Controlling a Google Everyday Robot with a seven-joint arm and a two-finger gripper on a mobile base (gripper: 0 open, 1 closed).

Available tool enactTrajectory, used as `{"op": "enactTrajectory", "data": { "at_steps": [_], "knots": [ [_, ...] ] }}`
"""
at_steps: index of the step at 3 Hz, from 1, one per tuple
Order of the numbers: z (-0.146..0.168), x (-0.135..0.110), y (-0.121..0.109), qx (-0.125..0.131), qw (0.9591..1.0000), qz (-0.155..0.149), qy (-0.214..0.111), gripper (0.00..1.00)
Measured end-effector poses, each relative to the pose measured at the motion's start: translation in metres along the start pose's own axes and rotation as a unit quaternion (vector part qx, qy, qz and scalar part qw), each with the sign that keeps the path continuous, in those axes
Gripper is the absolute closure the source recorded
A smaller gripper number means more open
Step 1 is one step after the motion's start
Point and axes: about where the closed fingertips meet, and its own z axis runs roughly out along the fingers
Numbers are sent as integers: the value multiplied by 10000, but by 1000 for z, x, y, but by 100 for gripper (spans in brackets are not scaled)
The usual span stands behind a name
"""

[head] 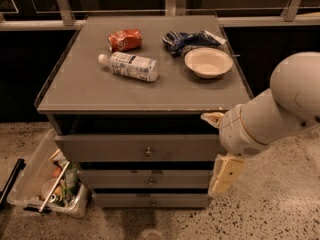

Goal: Open top drawer

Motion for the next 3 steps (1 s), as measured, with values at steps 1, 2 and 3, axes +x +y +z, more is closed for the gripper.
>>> {"op": "enactTrajectory", "data": {
  "at_steps": [1, 2, 3],
  "knots": [
    [37, -5, -12, 129, 9996, 28, -233, 0],
    [68, -9, -24, 282, 9985, 9, -477, 0],
    [92, -7, -34, 401, 9972, 13, -629, 0]
  ]
}}
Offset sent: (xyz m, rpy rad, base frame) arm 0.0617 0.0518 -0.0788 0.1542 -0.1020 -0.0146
